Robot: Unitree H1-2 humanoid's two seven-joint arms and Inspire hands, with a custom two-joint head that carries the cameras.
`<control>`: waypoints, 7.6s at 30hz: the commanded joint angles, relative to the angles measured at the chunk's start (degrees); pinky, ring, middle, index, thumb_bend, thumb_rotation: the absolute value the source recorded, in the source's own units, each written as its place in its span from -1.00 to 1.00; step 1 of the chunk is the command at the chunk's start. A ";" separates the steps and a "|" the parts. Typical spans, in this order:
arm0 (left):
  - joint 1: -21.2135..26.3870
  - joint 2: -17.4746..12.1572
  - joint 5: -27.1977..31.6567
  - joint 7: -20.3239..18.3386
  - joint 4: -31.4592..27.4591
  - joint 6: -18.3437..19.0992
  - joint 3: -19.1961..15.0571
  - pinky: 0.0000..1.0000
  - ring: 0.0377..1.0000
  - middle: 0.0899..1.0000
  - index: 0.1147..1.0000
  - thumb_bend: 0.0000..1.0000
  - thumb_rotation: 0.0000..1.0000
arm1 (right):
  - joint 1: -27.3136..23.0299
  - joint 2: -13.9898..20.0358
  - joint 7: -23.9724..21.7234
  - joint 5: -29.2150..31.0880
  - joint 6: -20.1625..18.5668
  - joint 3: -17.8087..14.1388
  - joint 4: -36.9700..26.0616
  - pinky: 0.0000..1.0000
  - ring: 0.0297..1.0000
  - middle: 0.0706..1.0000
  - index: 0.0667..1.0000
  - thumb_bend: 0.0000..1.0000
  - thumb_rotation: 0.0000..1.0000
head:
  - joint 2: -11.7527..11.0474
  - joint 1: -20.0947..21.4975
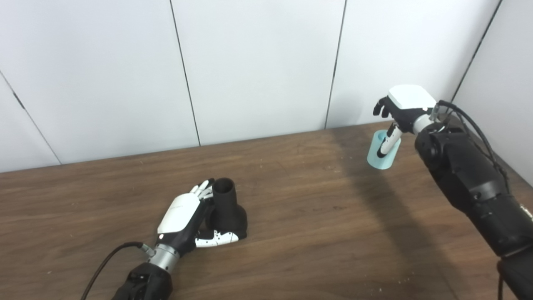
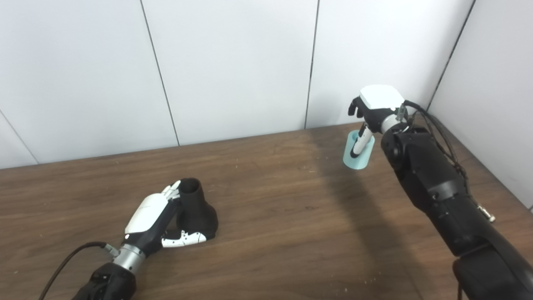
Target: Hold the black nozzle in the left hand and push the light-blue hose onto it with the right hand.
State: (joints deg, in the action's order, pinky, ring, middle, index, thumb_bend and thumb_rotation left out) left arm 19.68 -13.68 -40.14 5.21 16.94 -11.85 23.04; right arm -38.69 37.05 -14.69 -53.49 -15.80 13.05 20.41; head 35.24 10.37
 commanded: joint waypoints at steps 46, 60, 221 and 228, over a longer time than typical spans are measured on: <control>-8.62 -0.75 -0.64 -0.05 4.71 0.91 1.34 1.00 1.00 0.79 0.04 0.20 0.21 | -3.83 4.02 0.47 1.83 4.81 0.81 0.85 -0.67 -0.57 -0.14 -0.10 0.06 -1.00 | 0.75 -0.60; -8.84 -0.69 -1.17 -0.28 3.77 1.35 1.37 1.00 1.00 0.79 0.04 0.20 0.20 | -3.71 3.26 -2.01 3.04 4.61 0.76 -5.55 -0.65 -0.54 -0.14 -0.10 0.06 -1.00 | 1.16 -1.37; -9.98 2.77 -4.47 5.30 6.73 -3.43 4.13 1.00 0.93 0.72 -0.02 0.05 0.18 | -6.80 -17.63 -16.82 15.69 7.24 0.55 -38.90 -0.45 -0.33 -0.23 -0.02 0.04 -1.00 | 3.09 -7.93; -9.82 2.75 -4.48 5.28 6.68 -3.28 3.94 1.00 0.93 0.72 -0.03 0.05 0.18 | -6.28 -17.95 -17.10 15.12 6.53 1.38 -39.21 -0.38 -0.25 -0.20 -0.03 0.05 -1.00 | 3.16 -8.05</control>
State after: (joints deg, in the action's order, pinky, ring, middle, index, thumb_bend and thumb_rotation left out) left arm 19.33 -12.79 -44.43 9.41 16.17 -14.82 23.79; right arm -42.41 18.91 -33.76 -38.19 -10.19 15.23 -17.22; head 38.32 2.29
